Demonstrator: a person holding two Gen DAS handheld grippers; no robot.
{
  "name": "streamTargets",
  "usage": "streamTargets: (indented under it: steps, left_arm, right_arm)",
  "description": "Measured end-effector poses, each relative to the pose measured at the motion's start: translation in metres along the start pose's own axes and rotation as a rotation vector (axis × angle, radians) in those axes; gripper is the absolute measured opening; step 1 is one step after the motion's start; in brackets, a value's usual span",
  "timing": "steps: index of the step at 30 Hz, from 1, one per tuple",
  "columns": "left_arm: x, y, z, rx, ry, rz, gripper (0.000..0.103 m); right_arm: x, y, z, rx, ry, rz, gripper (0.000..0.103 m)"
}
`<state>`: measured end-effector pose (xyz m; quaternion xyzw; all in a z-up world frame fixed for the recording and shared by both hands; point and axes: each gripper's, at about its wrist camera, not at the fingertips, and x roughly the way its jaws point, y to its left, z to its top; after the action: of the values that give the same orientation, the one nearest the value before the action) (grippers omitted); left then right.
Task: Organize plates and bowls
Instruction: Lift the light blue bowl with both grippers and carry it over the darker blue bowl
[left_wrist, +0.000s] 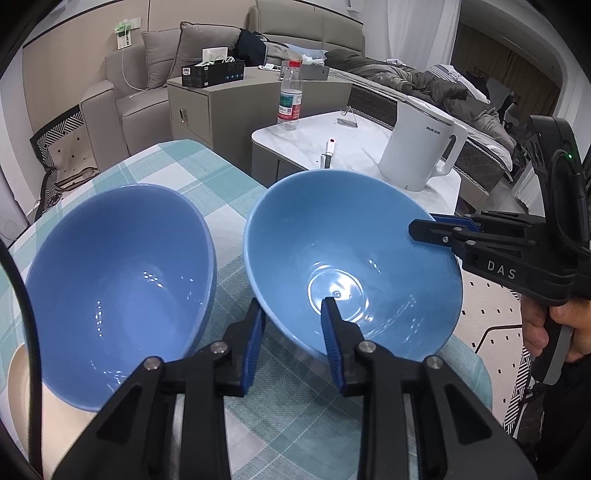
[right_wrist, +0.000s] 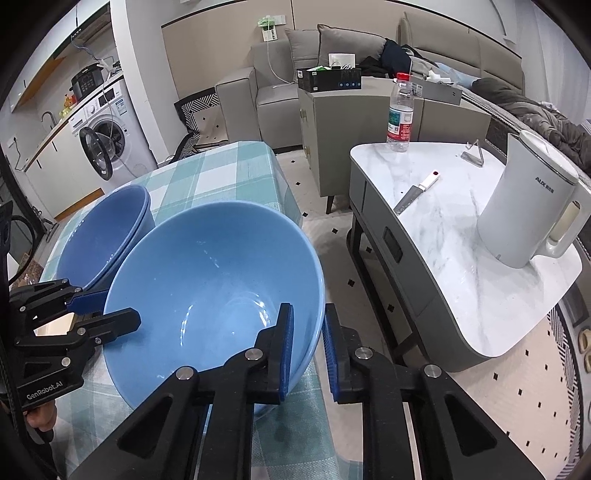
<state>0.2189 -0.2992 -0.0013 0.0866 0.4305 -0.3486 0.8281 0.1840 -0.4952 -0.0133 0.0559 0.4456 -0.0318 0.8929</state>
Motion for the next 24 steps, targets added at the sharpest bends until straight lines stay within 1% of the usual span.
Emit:
streamTargets:
  steps: [17,24]
  left_arm:
    - [-0.007,-0.009,0.0,0.006,-0.008,-0.01,0.028]
    - [-0.021,-0.009,0.004,0.002,-0.038,-0.008,0.028]
  right_arm:
    - [-0.013,0.0,-0.002,0.012,-0.016,-0.024,0.016]
    - [-0.027,0.003,0.002,0.009,-0.048,-0.029,0.016]
